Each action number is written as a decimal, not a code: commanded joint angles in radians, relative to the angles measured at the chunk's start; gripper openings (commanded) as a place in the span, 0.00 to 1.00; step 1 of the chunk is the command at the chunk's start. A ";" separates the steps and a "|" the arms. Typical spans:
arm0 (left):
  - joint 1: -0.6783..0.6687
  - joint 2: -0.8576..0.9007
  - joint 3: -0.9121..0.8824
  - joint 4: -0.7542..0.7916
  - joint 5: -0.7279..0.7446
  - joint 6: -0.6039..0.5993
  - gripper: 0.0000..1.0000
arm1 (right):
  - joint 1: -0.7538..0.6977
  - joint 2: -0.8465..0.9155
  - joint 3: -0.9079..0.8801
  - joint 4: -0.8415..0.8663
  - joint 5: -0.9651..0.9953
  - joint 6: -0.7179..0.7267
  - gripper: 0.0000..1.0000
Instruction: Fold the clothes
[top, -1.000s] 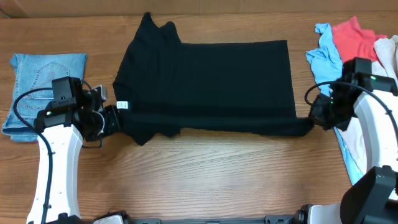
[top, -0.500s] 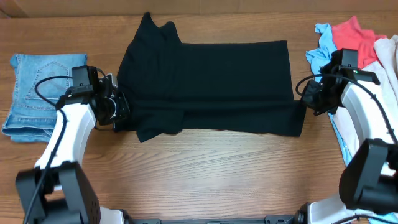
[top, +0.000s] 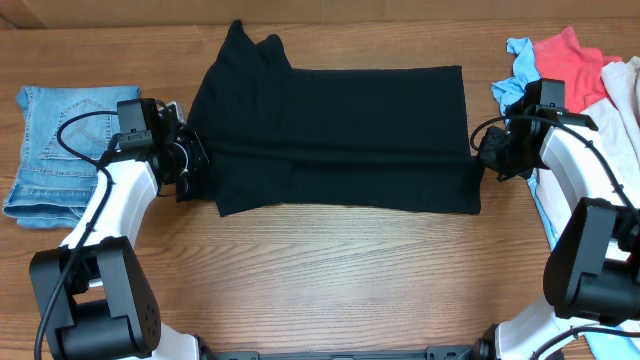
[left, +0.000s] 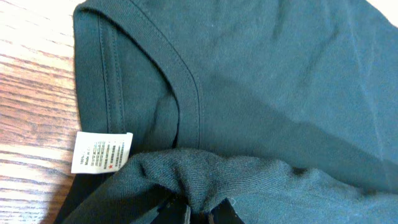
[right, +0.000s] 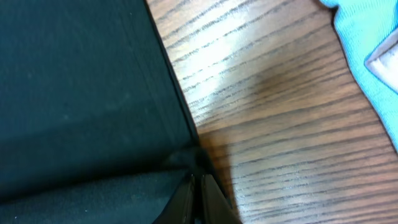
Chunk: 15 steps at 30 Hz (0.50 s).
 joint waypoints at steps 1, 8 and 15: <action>-0.001 0.008 0.001 0.010 -0.008 -0.024 0.08 | 0.003 0.005 0.002 0.012 0.009 -0.009 0.04; -0.001 0.008 0.001 0.027 -0.011 -0.024 0.36 | 0.003 0.006 0.002 0.021 -0.013 -0.026 0.29; -0.001 0.008 0.001 -0.045 -0.011 -0.010 0.55 | 0.003 0.006 0.002 -0.003 -0.013 -0.026 0.42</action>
